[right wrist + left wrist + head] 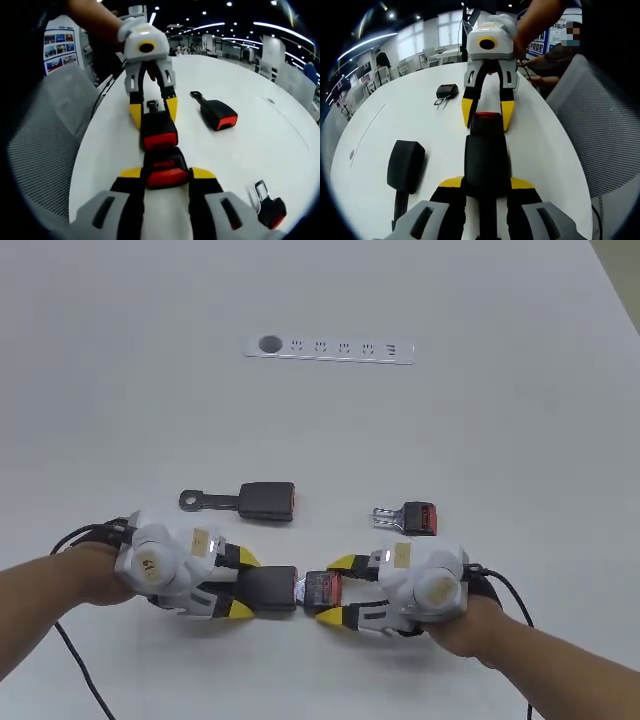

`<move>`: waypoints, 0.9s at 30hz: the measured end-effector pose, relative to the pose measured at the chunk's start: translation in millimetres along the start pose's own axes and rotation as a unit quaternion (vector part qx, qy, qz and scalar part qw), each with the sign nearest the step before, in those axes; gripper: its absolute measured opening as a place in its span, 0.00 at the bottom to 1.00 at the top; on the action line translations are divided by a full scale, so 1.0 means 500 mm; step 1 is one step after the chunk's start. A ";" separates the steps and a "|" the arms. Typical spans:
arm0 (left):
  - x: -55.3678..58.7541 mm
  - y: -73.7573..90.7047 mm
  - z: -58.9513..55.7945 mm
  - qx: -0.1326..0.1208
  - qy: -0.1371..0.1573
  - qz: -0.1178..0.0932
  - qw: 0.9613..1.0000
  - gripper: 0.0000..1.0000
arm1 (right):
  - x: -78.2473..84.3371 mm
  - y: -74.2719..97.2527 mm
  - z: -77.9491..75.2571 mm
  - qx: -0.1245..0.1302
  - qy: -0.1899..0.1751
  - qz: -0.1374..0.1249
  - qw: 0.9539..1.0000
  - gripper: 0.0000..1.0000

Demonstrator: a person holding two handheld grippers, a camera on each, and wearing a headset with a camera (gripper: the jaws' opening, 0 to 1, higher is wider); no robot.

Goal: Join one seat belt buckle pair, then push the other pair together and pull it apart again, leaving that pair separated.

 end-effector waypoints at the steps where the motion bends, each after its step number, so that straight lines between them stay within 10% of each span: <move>1: 0.000 0.000 0.000 0.000 0.000 0.000 1.000 0.32 | 0.000 0.000 0.000 0.000 -0.001 -0.001 1.000 0.33; 27: -0.005 -0.002 -0.001 0.000 -0.006 0.018 1.000 0.33 | -0.003 -0.002 0.004 0.015 -0.005 0.004 1.000 0.35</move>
Point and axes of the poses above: the centre of the closed fingertips' face, and the gripper's own axes: y roughly backward along the fingers, z roughly to its left, x roughly out of its underside, the point moved 3 cm from there along y, roughly backward along the fingers, and after that the axes turned 13 degrees about y, right-handed, at the moved point
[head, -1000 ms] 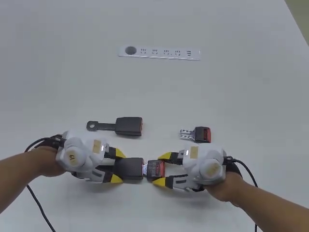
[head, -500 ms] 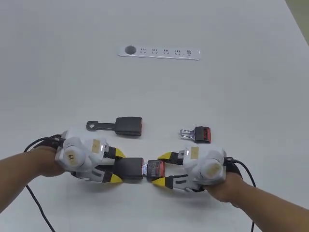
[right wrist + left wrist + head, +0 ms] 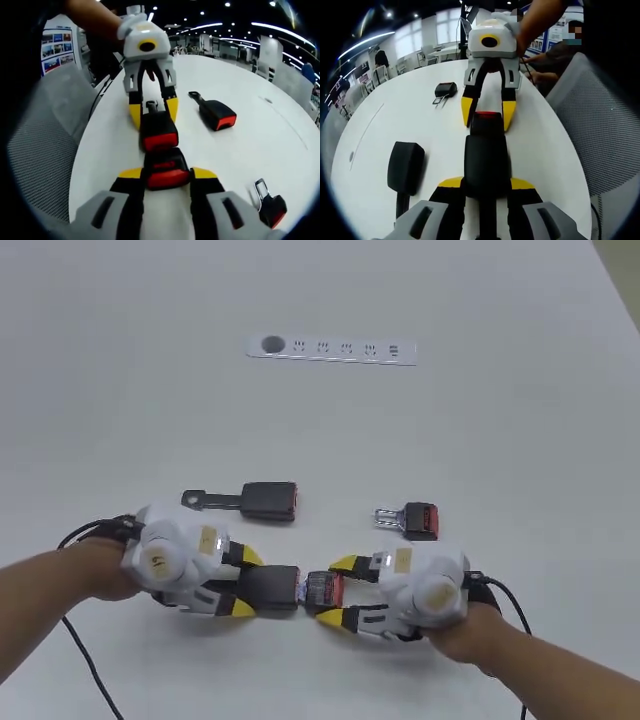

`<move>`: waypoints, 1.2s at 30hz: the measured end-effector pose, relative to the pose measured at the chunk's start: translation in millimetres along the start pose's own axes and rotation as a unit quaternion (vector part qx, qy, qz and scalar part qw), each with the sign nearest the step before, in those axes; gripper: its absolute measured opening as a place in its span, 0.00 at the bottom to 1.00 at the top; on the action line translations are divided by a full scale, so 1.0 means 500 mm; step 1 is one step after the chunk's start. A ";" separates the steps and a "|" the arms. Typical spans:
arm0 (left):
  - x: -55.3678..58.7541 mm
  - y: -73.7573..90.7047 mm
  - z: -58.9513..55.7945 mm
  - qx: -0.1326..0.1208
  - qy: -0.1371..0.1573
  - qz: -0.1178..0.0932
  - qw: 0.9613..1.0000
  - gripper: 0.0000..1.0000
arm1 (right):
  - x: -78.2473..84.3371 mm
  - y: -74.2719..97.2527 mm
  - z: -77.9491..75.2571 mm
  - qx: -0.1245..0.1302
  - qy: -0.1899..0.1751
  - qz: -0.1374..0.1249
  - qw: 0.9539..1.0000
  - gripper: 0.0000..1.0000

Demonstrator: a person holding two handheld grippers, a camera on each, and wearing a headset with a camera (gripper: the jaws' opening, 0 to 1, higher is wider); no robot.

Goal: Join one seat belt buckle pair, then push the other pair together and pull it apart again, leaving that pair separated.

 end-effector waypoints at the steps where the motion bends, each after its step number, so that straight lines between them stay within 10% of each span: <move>1: 0.000 0.000 0.000 -0.001 0.000 0.002 1.000 0.33 | 0.000 0.000 -0.001 0.001 0.003 0.000 1.000 0.36; 7: -0.011 -0.008 -0.003 -0.018 0.017 0.001 1.000 0.35 | -0.005 -0.007 0.004 0.011 0.013 0.023 1.000 0.39; 12: -0.016 -0.007 -0.014 -0.017 0.045 0.007 0.999 0.47 | -0.030 -0.002 -0.004 0.035 -0.006 -0.005 0.999 0.63; 20: -0.061 0.035 0.010 -0.069 0.081 -0.068 0.992 0.68 | -0.049 0.022 -0.035 0.075 -0.042 -0.038 0.996 0.84; 36: -0.111 0.110 0.061 -0.128 0.087 -0.118 0.981 0.79 | -0.040 0.112 -0.117 0.135 -0.067 -0.051 0.987 0.97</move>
Point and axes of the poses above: the centre of the closed fingertips' face, and the gripper's own axes: y roughly backward along the fingers, z roughly to its left, x roughly out of its underside, the point moved 3 cm from there along y, roughly backward along the fingers, and after that the axes turned 13 degrees about y, right-handed, at the moved point
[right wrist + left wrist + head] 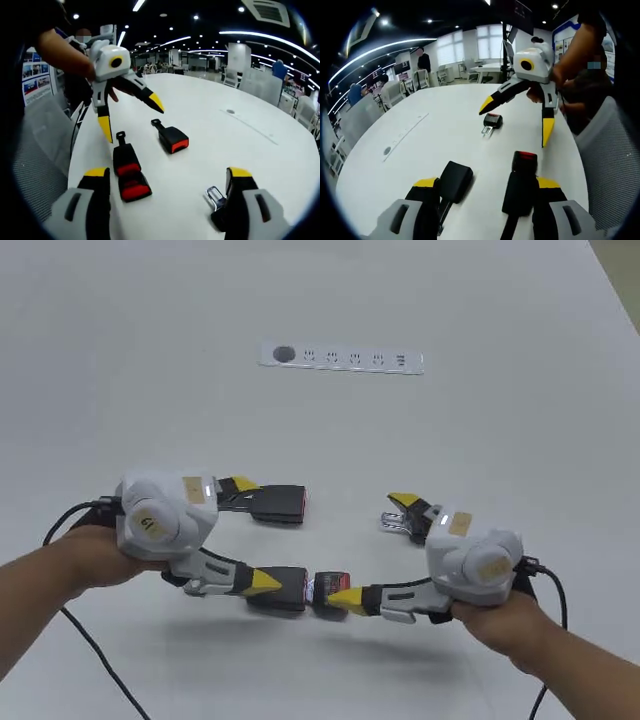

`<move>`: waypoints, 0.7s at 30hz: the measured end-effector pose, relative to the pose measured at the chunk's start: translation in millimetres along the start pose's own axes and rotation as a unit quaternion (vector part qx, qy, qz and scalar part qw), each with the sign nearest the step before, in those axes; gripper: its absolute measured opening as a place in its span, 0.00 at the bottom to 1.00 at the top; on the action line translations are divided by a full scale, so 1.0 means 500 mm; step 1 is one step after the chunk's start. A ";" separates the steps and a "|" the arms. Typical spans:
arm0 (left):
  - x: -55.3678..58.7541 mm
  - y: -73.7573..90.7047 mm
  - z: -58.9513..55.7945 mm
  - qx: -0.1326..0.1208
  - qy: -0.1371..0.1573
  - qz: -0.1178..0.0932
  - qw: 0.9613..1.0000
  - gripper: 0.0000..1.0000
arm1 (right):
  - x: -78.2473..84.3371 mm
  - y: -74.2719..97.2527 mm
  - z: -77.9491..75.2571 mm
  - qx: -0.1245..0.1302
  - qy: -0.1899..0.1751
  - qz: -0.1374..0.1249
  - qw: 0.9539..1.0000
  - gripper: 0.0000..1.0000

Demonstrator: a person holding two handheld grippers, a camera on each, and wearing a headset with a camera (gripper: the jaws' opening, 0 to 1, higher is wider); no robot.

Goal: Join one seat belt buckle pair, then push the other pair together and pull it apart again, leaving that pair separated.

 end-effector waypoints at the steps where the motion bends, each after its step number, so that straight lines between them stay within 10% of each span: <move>1: 0.001 -0.004 0.012 -0.003 -0.001 -0.001 1.000 0.79 | 0.004 0.006 -0.012 0.005 0.000 0.001 1.000 0.97; 21: -0.010 0.000 0.097 -0.012 -0.015 0.027 0.999 0.76 | 0.113 0.073 -0.125 -0.011 0.007 0.065 0.998 0.89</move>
Point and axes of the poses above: the centre of the closed fingertips' face, and the gripper's own axes: y roughly backward along the fingers, z roughly to its left, x roughly out of its underside, the point moved 3 cm from there along y, roughly backward along the fingers, and after that the axes turned 13 degrees about y, right-handed, at the moved point
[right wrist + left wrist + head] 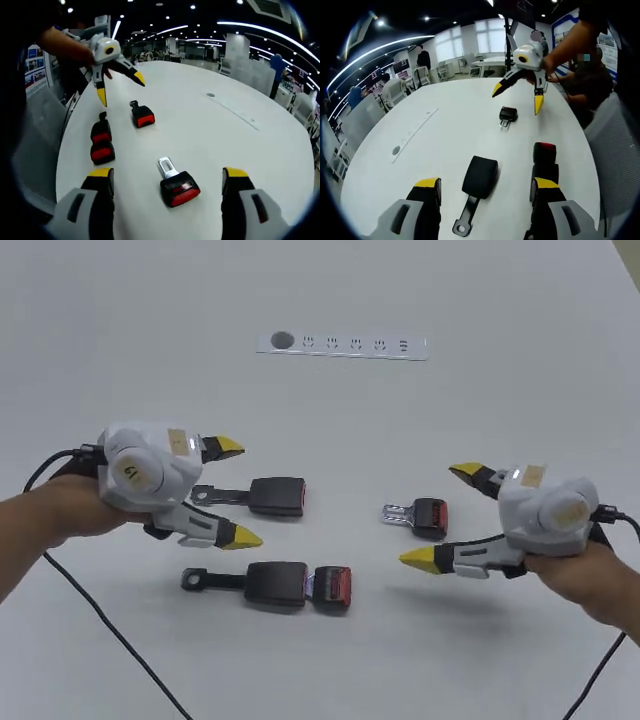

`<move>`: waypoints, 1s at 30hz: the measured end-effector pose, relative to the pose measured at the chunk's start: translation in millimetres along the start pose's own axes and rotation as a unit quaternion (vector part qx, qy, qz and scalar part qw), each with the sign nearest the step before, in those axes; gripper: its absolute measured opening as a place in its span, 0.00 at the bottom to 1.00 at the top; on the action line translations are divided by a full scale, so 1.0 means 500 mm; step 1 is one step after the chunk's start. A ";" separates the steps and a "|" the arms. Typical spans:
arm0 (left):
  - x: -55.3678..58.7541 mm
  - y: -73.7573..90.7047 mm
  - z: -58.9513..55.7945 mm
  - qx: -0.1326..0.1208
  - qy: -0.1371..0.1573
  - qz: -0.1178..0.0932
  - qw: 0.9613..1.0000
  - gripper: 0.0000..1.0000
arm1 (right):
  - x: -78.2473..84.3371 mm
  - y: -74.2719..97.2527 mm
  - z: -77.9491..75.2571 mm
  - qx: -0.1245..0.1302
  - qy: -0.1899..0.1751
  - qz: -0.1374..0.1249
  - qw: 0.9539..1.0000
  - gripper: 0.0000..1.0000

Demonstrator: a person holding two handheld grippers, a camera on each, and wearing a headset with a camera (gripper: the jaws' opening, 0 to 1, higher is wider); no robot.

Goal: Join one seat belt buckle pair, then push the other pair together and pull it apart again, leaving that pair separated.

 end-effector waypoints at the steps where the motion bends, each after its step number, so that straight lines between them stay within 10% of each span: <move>1: 0.001 -0.002 0.005 0.000 -0.002 0.003 1.000 0.76 | 0.004 0.000 0.000 -0.006 0.001 0.002 1.000 0.88; 30: 0.070 -0.086 0.035 0.048 -0.011 0.068 0.996 0.67 | 0.064 -0.031 -0.001 -0.112 0.016 0.041 0.993 0.72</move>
Point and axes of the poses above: the centre of the closed fingertips' face, and the gripper's own axes: y roughly backward along the fingers, z roughly to its left, x roughly out of its underside, the point moved 3 cm from there along y, roughly backward along the fingers, and after that the axes turned 13 degrees about y, right-handed, at the moved point
